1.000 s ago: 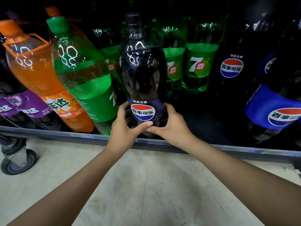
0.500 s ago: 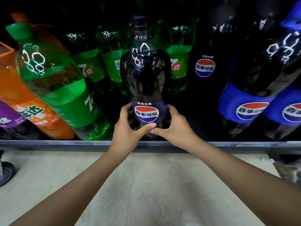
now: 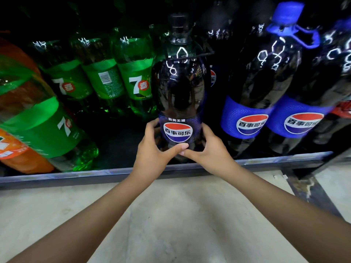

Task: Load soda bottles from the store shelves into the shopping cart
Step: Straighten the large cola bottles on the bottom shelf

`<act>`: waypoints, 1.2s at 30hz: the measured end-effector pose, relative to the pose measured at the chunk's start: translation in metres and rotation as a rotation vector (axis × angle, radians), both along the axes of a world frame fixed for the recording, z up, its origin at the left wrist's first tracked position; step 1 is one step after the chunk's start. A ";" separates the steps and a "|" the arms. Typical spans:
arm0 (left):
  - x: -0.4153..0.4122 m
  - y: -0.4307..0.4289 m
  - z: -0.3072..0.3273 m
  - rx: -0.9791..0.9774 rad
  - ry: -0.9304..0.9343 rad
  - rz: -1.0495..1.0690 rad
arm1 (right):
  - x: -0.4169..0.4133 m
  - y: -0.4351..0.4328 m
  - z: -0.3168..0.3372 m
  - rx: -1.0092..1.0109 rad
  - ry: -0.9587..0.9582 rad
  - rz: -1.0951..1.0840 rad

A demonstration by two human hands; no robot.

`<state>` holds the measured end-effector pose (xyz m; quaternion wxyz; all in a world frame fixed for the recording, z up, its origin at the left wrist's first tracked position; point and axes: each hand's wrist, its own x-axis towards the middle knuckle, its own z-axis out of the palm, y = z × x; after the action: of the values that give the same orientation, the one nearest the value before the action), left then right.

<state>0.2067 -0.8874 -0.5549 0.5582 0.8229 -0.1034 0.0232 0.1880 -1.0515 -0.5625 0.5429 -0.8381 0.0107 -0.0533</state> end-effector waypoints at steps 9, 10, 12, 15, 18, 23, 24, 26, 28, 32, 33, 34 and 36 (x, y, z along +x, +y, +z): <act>0.004 0.009 -0.002 -0.060 0.046 -0.055 | -0.048 -0.025 0.007 -0.227 -0.451 -0.432; 0.006 0.008 -0.003 -0.064 0.048 -0.052 | -0.052 -0.033 0.008 -0.211 -0.482 -0.490; 0.008 0.006 -0.003 -0.067 0.057 -0.049 | -0.057 -0.045 0.008 -0.178 -0.466 -0.585; 0.011 0.005 -0.006 -0.074 0.086 -0.076 | -0.061 -0.054 0.000 -0.088 -0.332 -0.663; 0.012 0.004 -0.008 -0.073 0.111 -0.087 | -0.057 -0.059 -0.007 0.058 -0.182 -0.641; 0.013 0.004 -0.008 -0.070 0.109 -0.078 | -0.045 -0.064 -0.015 0.059 -0.154 -0.687; 0.013 0.003 -0.009 -0.067 0.106 -0.073 | -0.044 -0.065 -0.016 0.035 -0.156 -0.691; 0.012 -0.001 -0.010 -0.070 0.107 -0.067 | -0.043 -0.068 -0.018 0.003 -0.166 -0.693; 0.014 -0.007 -0.010 -0.069 0.113 -0.067 | -0.043 -0.070 -0.019 0.002 -0.178 -0.692; 0.017 -0.028 -0.010 -0.059 0.112 -0.073 | -0.041 -0.071 -0.019 0.031 -0.181 -0.701; 0.016 -0.033 -0.010 -0.060 0.105 -0.072 | -0.041 -0.071 -0.019 0.034 -0.184 -0.704; 0.016 -0.036 -0.009 -0.059 0.098 -0.069 | -0.041 -0.071 -0.020 0.036 -0.188 -0.706; 0.016 -0.039 -0.010 -0.065 0.090 -0.061 | -0.041 -0.072 -0.020 0.037 -0.188 -0.708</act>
<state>0.2224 -0.9268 -0.5654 0.5891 0.8011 -0.1023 -0.0273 0.1472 -1.1231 -0.5829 0.5043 -0.7641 0.2509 -0.3144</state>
